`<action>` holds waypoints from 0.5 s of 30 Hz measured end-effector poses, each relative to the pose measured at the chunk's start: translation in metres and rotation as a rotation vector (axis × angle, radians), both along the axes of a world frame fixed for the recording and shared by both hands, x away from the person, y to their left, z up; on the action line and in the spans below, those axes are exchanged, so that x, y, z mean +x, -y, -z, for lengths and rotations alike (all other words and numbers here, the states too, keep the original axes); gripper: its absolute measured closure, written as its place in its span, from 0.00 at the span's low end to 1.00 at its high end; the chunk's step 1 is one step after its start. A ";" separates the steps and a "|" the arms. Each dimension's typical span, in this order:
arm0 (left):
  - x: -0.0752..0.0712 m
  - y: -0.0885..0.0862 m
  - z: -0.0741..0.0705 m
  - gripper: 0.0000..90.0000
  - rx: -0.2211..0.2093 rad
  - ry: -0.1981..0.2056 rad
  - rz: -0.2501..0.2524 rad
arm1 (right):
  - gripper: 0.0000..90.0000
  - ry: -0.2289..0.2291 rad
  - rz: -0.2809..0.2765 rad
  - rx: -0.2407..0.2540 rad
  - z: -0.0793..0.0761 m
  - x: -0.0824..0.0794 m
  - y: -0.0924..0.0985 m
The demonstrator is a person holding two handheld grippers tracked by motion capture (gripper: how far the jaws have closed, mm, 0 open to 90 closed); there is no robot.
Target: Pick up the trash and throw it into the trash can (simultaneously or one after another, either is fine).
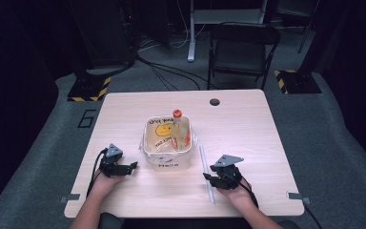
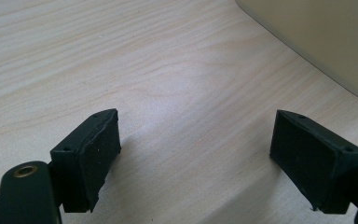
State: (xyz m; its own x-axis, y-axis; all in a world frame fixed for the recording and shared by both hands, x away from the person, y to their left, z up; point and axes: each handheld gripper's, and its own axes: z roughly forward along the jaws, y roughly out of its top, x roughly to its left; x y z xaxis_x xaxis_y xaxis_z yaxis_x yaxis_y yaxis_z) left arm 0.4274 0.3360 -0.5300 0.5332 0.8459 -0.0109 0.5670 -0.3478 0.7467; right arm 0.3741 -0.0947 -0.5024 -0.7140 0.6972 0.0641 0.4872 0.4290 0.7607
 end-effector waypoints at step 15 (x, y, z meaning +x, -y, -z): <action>0.000 0.000 0.000 0.18 0.002 -0.003 0.004 | 0.68 -0.011 -0.031 -0.127 0.014 -0.001 -0.009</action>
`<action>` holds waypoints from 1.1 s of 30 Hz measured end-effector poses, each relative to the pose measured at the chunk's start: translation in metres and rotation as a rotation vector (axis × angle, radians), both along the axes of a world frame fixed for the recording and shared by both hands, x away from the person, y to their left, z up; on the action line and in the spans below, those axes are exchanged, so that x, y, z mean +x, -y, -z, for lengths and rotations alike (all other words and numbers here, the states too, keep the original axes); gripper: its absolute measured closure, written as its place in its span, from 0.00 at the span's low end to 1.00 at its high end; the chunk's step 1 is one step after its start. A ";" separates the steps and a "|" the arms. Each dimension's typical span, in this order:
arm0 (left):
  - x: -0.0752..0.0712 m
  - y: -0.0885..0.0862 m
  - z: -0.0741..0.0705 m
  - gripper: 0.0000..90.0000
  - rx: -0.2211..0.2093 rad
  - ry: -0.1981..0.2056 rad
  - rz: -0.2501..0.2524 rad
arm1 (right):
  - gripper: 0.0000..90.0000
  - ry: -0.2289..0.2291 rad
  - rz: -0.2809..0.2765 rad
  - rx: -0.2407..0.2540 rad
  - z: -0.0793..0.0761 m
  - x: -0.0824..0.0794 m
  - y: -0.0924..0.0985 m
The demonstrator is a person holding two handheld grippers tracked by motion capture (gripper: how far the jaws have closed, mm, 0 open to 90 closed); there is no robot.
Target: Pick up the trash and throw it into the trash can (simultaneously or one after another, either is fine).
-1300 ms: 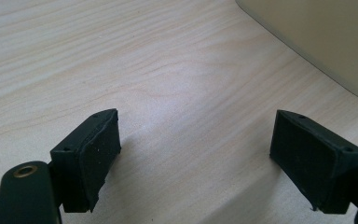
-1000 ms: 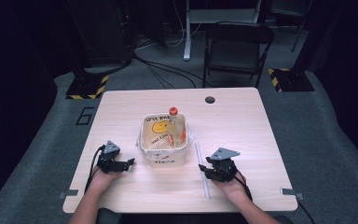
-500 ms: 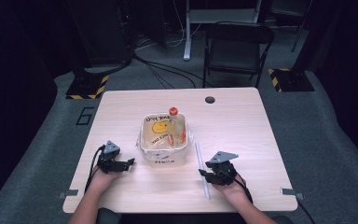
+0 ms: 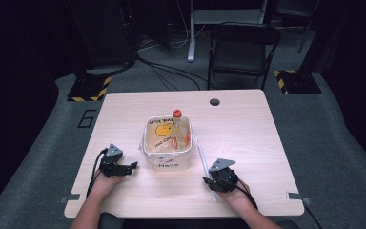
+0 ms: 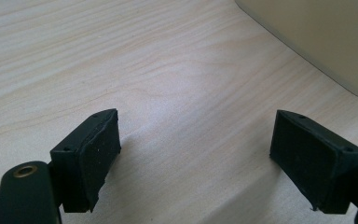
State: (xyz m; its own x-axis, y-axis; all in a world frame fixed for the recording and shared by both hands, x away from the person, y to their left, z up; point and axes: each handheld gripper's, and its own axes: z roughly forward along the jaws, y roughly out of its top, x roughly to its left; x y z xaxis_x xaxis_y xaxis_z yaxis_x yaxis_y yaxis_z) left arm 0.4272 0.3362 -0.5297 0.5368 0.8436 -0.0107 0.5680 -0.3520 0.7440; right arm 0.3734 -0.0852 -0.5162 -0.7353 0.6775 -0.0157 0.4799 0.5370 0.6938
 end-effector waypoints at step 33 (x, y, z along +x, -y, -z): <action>0.000 0.000 0.000 0.18 0.003 -0.002 0.001 | 0.88 -0.017 0.178 0.059 -0.008 0.019 0.028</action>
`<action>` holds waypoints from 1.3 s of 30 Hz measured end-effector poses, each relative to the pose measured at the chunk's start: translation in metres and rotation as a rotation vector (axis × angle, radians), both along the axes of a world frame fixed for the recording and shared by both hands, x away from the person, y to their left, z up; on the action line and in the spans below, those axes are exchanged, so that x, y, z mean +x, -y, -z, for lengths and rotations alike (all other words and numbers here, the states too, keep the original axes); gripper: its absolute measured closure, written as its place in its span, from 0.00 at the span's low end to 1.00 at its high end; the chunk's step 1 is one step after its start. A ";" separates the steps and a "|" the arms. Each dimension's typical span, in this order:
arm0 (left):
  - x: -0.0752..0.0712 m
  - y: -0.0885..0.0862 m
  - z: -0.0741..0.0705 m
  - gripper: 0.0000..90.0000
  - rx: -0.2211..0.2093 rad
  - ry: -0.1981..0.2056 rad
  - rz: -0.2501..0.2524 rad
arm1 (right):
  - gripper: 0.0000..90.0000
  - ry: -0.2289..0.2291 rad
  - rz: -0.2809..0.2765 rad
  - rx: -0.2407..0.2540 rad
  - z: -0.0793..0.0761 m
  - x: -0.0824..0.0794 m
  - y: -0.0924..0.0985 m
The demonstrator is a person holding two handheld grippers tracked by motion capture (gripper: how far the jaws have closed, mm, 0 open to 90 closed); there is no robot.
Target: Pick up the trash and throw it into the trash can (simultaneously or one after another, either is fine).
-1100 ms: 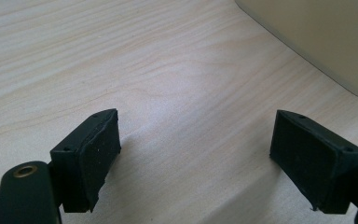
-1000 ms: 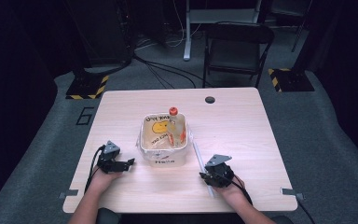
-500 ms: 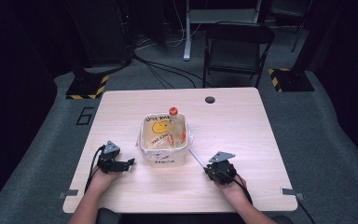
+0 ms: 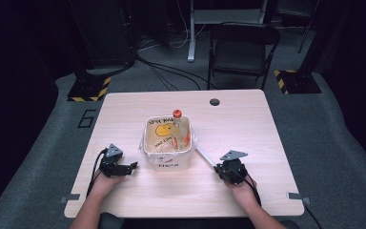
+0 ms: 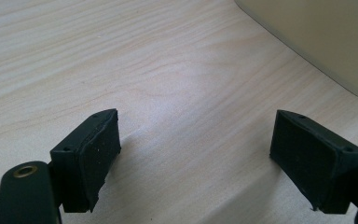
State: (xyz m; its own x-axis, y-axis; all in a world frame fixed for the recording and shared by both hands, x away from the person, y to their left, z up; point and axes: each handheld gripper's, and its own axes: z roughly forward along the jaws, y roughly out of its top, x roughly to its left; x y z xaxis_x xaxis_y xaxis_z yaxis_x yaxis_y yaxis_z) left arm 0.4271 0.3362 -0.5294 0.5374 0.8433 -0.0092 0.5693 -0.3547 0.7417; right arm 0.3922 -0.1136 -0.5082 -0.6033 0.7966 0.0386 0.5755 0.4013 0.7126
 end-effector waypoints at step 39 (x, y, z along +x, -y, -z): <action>0.000 0.000 0.000 0.18 0.001 0.001 0.003 | 0.88 0.088 -0.036 0.069 -0.071 -0.001 0.016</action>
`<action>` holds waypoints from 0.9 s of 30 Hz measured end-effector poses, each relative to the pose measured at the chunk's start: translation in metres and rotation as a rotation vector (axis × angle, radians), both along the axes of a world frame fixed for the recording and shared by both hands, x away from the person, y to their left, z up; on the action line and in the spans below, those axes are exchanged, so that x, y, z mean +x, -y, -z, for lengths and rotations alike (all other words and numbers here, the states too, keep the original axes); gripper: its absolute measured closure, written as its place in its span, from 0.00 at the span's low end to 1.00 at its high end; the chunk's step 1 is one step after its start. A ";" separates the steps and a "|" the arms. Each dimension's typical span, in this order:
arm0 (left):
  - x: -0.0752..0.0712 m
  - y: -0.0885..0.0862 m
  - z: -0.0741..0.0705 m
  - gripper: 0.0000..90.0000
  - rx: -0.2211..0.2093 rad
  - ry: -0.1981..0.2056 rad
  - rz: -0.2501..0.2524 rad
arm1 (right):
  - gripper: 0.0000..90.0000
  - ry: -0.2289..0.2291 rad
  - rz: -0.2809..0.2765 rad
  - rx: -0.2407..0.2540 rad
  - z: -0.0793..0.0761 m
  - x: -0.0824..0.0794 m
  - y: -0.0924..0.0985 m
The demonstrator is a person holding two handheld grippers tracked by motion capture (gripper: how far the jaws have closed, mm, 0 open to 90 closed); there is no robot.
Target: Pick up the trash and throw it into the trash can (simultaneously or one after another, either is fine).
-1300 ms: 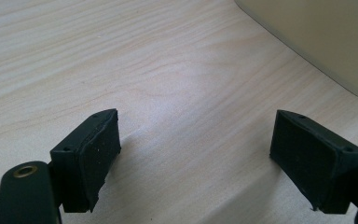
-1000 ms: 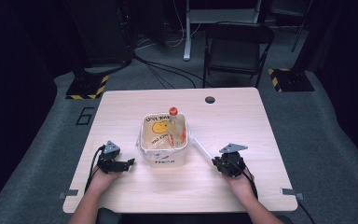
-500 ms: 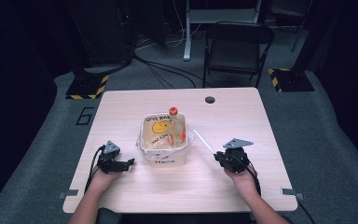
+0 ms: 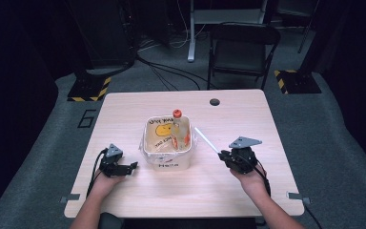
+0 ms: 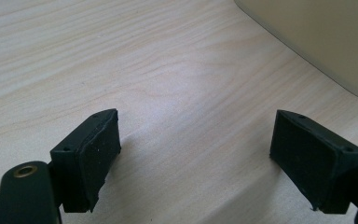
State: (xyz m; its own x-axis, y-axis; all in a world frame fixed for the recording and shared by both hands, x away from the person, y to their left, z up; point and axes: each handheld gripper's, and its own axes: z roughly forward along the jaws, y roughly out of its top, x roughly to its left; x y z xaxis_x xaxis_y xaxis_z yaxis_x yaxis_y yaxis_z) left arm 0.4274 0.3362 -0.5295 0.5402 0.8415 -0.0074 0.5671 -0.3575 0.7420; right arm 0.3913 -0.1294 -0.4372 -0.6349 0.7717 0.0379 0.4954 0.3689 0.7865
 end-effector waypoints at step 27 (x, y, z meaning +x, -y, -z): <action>0.000 0.000 0.000 0.18 0.001 -0.001 0.002 | 0.88 0.064 -0.165 -0.018 -0.060 -0.022 -0.020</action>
State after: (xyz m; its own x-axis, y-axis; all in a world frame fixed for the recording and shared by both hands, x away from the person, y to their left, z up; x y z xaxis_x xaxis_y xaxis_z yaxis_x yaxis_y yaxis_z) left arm 0.4269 0.3358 -0.5294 0.5422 0.8402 -0.0071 0.5668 -0.3595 0.7413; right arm 0.3696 -0.1090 -0.3774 -0.7535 0.6572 -0.0193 0.3761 0.4550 0.8071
